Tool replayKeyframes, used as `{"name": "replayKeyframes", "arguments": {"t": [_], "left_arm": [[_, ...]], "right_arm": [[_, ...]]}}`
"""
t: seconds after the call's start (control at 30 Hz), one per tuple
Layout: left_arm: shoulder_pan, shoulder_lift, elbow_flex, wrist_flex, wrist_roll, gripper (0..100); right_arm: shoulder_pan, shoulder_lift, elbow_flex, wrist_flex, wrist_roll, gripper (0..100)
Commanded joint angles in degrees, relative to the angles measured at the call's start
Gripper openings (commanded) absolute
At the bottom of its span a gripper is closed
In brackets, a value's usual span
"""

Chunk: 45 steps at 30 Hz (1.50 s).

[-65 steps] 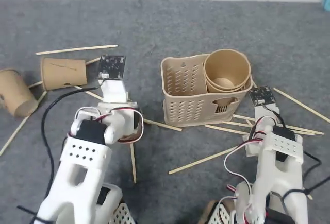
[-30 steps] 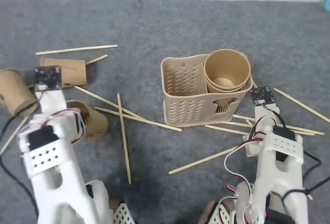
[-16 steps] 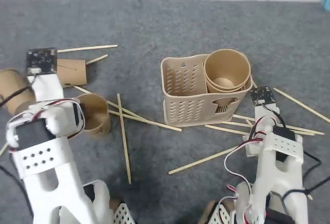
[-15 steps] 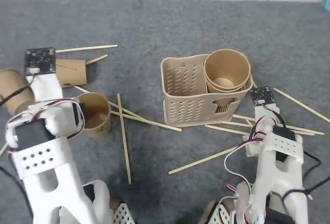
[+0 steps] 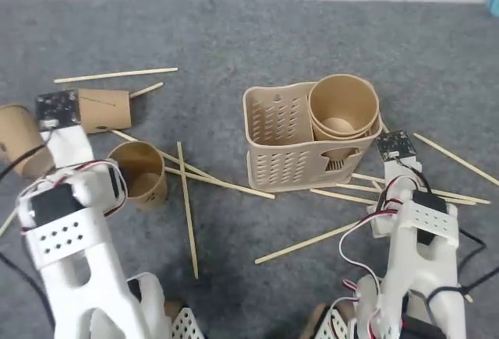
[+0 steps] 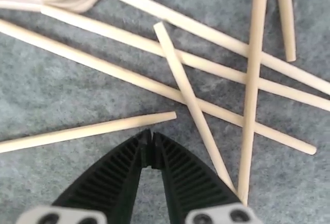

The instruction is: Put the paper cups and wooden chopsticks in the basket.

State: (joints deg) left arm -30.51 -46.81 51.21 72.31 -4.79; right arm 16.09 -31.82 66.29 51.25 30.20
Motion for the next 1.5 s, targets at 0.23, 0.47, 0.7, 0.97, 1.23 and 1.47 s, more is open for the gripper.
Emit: {"name": "replayKeyframes", "arguments": {"t": [0.23,0.47,0.7,0.97,1.23,1.47], "left_arm": [[-0.09,-0.18,9.98,-16.18,6.07,18],[6.15,-0.26,11.3,-17.23,9.05,0],[9.76,-0.35,10.68,-17.14,12.84,1],[7.65,-0.35,-2.95,-10.11,20.66,1],[11.78,-0.35,-20.35,-1.49,28.57,1],[20.75,0.09,-32.84,-1.49,38.86,1]], "right_arm": [[-0.13,-1.98,0.0,-0.22,0.7,0.8],[-0.04,-1.98,0.0,-0.22,0.62,0.8],[0.04,-1.98,0.0,-0.22,0.62,0.8],[0.04,-1.98,0.0,-0.22,0.62,0.8],[0.04,-1.98,0.0,-0.22,0.62,0.8],[0.04,-1.98,0.0,-0.22,0.62,0.8]]}}
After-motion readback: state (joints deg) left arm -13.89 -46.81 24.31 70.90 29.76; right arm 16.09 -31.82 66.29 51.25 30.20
